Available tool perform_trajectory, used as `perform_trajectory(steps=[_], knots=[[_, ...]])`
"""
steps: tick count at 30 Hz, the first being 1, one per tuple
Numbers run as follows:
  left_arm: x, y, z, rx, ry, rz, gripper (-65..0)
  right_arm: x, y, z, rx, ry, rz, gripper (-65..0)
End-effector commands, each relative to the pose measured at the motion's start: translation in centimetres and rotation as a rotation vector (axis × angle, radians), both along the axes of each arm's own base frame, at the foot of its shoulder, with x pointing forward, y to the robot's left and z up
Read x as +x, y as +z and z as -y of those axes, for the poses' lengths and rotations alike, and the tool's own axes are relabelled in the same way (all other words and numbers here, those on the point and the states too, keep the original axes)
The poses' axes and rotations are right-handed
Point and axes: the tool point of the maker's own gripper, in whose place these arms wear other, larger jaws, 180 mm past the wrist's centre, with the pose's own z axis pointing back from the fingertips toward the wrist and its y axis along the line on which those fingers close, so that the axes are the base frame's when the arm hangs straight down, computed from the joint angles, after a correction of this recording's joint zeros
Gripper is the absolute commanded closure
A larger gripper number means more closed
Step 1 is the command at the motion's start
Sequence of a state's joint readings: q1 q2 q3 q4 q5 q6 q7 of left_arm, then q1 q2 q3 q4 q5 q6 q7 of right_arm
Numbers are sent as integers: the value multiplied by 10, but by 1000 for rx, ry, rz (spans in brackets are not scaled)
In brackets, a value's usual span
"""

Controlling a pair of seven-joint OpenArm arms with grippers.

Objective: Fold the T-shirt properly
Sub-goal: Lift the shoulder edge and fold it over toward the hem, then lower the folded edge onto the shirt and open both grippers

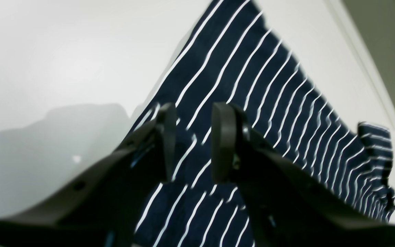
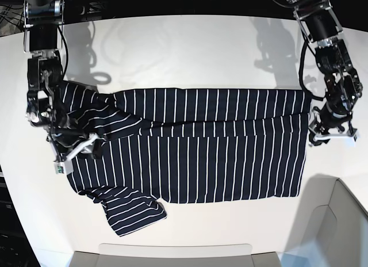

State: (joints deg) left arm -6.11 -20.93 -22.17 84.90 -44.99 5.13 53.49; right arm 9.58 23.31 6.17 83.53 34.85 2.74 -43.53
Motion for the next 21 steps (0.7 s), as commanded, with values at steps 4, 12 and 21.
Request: perform_trajectory(steps=[4,12,21], knots=[[9,21,-7,38,1,60,-180,12,17,16,-2,-35,52,-285],[0,19,12,51,-50,54,-137,-2,14,32,4,-78,49,-284],[5,-6,89,59,-274,-13,0,-31,-9,17,42,-47,-10,-42]])
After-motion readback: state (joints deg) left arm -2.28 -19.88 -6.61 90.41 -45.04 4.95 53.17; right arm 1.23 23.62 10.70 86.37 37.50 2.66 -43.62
